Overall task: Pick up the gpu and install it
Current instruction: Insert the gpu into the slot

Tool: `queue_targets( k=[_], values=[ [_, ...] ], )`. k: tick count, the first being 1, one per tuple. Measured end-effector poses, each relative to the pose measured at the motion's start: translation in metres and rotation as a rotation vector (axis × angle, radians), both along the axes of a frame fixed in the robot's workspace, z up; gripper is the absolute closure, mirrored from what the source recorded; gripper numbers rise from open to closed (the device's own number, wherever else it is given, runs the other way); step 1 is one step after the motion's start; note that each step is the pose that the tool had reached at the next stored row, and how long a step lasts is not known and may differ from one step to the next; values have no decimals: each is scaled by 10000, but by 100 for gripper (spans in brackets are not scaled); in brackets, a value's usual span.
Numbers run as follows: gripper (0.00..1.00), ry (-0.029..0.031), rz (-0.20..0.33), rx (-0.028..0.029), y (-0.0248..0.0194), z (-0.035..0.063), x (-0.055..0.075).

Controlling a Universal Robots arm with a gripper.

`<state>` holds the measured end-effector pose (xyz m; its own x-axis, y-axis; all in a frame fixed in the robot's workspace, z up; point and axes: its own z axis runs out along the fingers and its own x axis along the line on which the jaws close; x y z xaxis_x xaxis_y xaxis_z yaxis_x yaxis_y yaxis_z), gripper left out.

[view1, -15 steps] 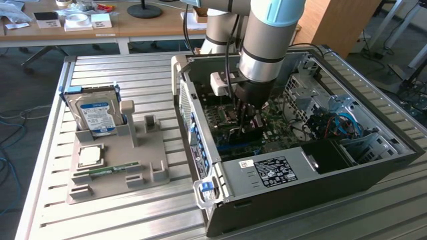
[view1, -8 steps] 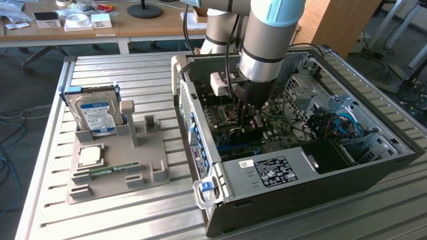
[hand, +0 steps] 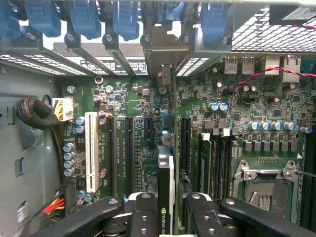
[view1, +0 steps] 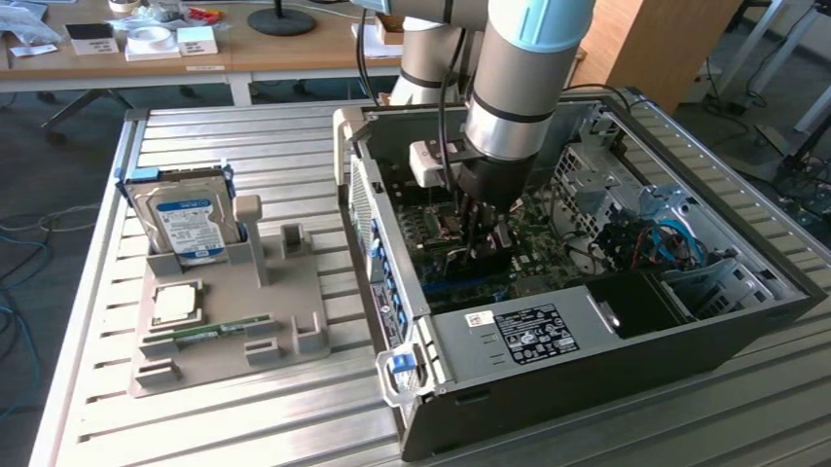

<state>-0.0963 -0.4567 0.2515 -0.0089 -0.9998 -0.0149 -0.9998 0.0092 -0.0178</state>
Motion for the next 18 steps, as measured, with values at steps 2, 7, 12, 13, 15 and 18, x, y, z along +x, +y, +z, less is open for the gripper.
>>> queue_targets(
  k=[2,7,12,13,15,18],
  values=[
    [73,0,-1,11,-3,0,-2],
    [73,1,-2,62,-8,-2,-2],
    [73,1,-2,63,-8,-2,-2],
    [73,1,-1,63,-8,-2,-2],
    [73,1,-2,64,-8,-2,-2],
    [73,1,-2,63,-8,-2,-2]
  ],
)
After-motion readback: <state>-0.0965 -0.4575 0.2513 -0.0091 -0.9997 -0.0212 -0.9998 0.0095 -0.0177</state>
